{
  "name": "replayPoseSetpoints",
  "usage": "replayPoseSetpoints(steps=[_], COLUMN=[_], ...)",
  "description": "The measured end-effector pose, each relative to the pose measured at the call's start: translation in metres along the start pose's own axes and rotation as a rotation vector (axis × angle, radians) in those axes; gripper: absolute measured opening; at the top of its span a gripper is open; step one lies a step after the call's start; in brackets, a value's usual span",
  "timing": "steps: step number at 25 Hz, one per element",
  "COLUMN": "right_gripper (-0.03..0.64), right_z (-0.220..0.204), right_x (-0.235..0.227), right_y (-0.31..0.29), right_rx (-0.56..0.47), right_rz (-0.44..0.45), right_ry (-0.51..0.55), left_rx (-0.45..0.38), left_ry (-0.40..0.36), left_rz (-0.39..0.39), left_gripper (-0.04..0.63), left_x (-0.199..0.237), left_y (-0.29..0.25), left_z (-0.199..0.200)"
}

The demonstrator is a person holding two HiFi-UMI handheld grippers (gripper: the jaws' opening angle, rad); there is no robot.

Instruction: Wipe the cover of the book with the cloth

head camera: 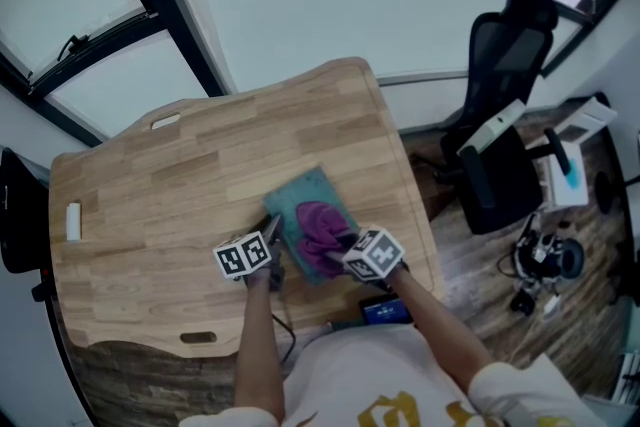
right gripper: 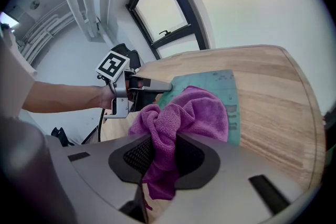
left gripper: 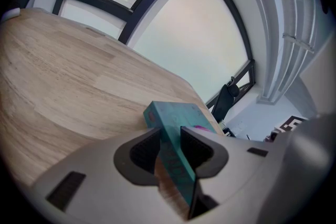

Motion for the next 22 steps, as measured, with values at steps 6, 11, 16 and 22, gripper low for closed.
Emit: replayPoseSetpoints(steps=[6,11,16,22], right_gripper=[0.097,0.097,0.097,0.097], right_z=[-0.005,-0.008,-0.008,-0.008], right_x=[-0.017,-0.021,-0.023,-0.025], right_y=[0.009,0.010,0.011,0.013], right_rx=[-0.016,-0.025,-0.036,-0.035], right_rz=[-0.018,-0.022,-0.020,-0.028], right_ry=[-0.042,-0.054,-0.057,-0.058], left_rx=[0.002,0.000,0.000,-0.001], left_ry=[0.000,-0.001,-0.001,-0.003], left_rz=[0.004,0.005,0.005,0.007], left_gripper=[0.124,0.124,0.124,0.124], left_x=[-0.001,-0.001,-0.001,0.000], left_y=[-0.001,0.000,0.000,0.000], left_z=[0.000,-0.001,-0.001,0.000])
Point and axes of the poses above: the fingertips, and each gripper's own axes: y backward along the fingers, x to its left, z out of its top, the point moved 8 cm from there along y, backward along the fingers, and after that the axes turned 12 degrees about x, right-handed, at the moved point
